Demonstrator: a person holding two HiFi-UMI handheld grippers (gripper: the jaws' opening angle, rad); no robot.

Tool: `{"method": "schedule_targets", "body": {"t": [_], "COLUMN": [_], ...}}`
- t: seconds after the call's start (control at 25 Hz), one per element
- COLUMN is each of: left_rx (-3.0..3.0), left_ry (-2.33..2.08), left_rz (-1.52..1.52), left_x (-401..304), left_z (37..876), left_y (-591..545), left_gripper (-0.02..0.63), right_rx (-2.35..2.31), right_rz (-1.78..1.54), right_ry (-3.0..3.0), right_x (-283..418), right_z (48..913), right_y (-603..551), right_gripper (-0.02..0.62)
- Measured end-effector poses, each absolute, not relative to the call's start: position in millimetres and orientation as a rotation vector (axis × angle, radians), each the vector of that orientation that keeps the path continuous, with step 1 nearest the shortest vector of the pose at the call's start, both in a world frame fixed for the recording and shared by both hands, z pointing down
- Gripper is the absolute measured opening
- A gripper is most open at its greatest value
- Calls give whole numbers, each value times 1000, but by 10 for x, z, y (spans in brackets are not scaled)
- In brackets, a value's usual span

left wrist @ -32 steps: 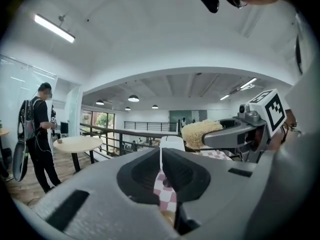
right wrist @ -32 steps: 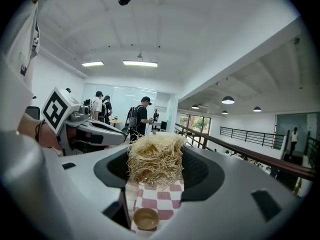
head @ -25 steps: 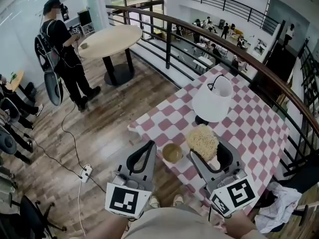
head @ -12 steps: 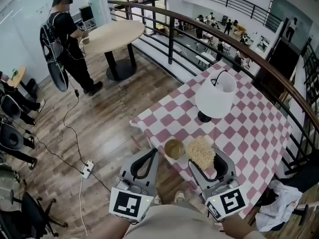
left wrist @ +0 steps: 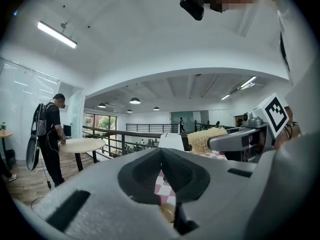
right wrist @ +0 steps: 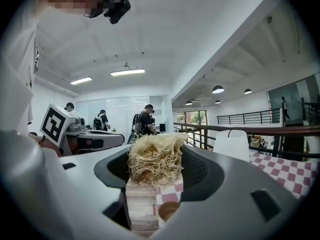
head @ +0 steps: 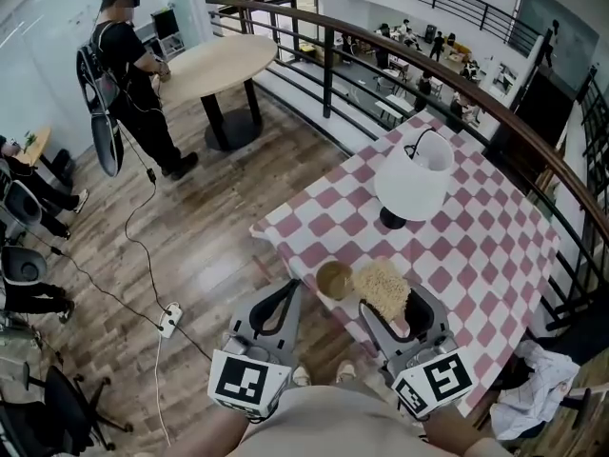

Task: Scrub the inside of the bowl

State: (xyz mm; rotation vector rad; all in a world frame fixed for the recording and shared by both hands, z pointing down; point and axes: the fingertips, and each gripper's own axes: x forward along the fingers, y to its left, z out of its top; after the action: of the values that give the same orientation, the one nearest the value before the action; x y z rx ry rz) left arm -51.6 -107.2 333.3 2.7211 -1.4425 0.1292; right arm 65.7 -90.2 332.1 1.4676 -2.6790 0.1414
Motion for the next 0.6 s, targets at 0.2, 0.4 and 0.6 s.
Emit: {"method": "schedule_targets", "body": {"t": [0.2, 0.4, 0.6], "left_rx": [2733, 2742, 2749], "left_ry": [-1469, -1457, -1449], "left_rz": [111, 106, 106], "left_x": [-548, -543, -542], "left_z": [3307, 3303, 3295], "left_y": [-1050, -1057, -1056], "left_gripper": [15, 15, 15], "right_rx": [1445, 1407, 1392], "right_rz": [158, 152, 119], "right_ry": [-2697, -2730, -2729], "right_x": [595, 503, 468], "right_z": [3298, 3233, 3210], "right_y": [-889, -875, -871], "right_gripper": [262, 262, 262]}}
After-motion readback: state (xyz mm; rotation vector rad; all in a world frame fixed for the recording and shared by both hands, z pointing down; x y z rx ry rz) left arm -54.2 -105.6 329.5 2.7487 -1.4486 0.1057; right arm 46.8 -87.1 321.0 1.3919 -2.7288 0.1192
